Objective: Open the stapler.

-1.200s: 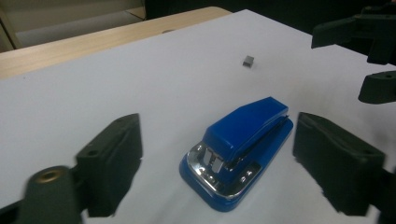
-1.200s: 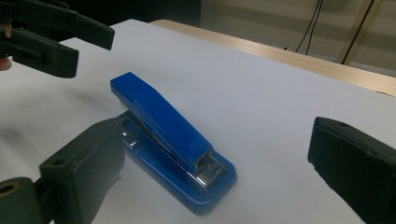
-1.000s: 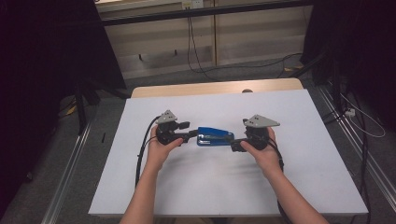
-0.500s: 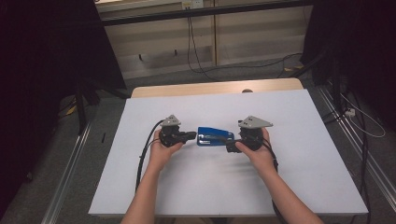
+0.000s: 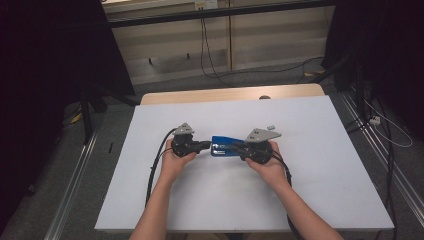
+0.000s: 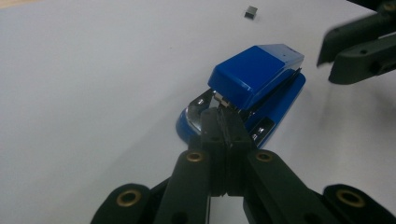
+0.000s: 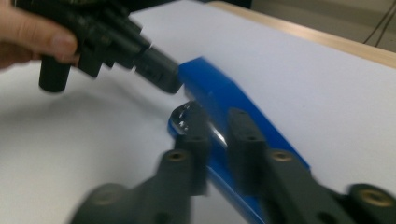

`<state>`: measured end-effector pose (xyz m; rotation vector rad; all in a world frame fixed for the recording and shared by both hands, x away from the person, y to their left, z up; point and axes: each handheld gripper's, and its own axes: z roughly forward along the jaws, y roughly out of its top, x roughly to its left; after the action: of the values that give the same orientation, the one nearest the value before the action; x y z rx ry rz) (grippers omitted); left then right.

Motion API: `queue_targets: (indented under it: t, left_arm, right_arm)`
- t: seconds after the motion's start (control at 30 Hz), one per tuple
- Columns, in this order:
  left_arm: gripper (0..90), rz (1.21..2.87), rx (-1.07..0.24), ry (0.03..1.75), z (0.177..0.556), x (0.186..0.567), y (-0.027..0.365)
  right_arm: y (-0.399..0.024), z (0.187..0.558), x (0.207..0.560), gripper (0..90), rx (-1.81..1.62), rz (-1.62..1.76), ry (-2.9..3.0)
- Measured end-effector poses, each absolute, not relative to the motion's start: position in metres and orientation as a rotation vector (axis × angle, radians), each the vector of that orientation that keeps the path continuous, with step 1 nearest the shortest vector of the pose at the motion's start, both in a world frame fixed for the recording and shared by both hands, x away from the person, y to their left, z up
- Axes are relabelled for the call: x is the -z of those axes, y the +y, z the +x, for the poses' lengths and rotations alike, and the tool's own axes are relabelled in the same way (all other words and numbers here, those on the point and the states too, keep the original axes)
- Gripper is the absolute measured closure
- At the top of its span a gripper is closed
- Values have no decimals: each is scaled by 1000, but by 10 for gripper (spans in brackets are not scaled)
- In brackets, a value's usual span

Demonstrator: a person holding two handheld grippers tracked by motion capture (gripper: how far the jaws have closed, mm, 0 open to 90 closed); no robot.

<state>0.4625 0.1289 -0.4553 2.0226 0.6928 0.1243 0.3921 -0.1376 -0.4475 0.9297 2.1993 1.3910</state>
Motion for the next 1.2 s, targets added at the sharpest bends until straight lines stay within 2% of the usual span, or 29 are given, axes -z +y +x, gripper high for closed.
queue_targets:
  t: [0.03,0.53,1.2]
  left_arm:
    - [899,2027,-123,692,463,456,130]
    - [900,2045,-105,678,463,456,127]
    - [900,2024,-75,695,466,460,127]
  right_arm:
    - [-134,393,448,900,-1373,899,2230]
    - [-101,412,464,900,-1201,790,2326]
    - [-102,414,465,900,-1226,831,2327]
